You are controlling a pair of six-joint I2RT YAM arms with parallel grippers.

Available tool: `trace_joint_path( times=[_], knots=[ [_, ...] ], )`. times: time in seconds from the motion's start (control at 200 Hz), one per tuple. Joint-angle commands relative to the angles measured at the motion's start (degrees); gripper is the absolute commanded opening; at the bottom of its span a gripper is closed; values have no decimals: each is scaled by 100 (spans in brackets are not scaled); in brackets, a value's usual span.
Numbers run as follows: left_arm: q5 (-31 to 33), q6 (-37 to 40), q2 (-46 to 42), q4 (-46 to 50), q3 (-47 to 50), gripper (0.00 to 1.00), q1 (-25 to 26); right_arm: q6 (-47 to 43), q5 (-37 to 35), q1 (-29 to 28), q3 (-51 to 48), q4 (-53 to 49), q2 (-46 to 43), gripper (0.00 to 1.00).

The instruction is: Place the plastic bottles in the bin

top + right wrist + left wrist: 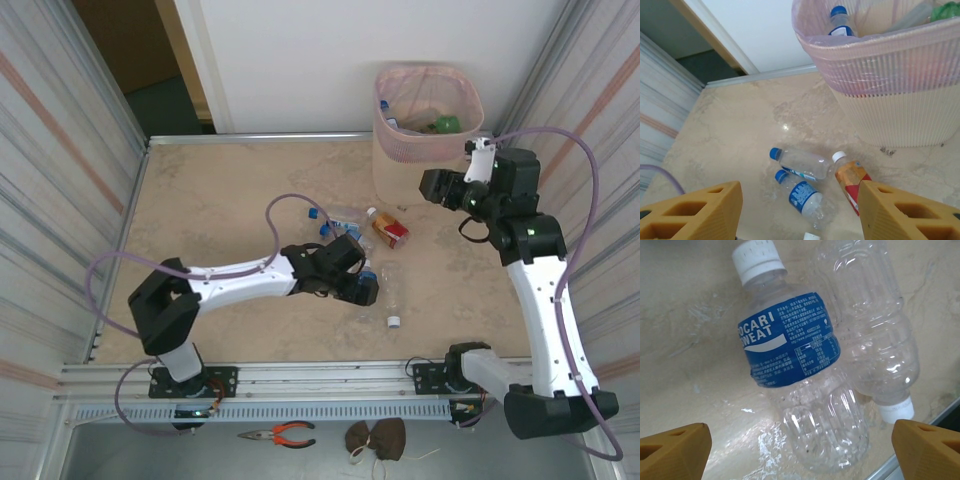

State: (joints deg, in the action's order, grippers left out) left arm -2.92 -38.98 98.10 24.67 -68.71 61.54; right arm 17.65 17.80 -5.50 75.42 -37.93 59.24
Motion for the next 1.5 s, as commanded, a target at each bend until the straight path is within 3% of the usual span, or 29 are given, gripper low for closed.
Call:
trace_joint_path(
  times=[0.0, 0.361, 0.741, 1.187, 1.493],
  knots=[
    [-51, -136, 325, 244, -289, 95, 57, 51, 121, 102, -48, -127, -202, 62],
    [-91, -215, 1076, 407, -725, 96, 147, -33, 395, 251, -176, -206, -458, 62],
    [62, -275, 1343, 706, -796, 88, 174, -94, 598, 374, -367, -144, -494, 62],
    [357, -233, 956, 776, -401, 66, 156, 1, 677, 397, -557, -78, -590, 61],
    [763, 173, 5, 630, -35, 61, 134, 398, 997, 279, -708, 25, -747, 61]
  ],
)
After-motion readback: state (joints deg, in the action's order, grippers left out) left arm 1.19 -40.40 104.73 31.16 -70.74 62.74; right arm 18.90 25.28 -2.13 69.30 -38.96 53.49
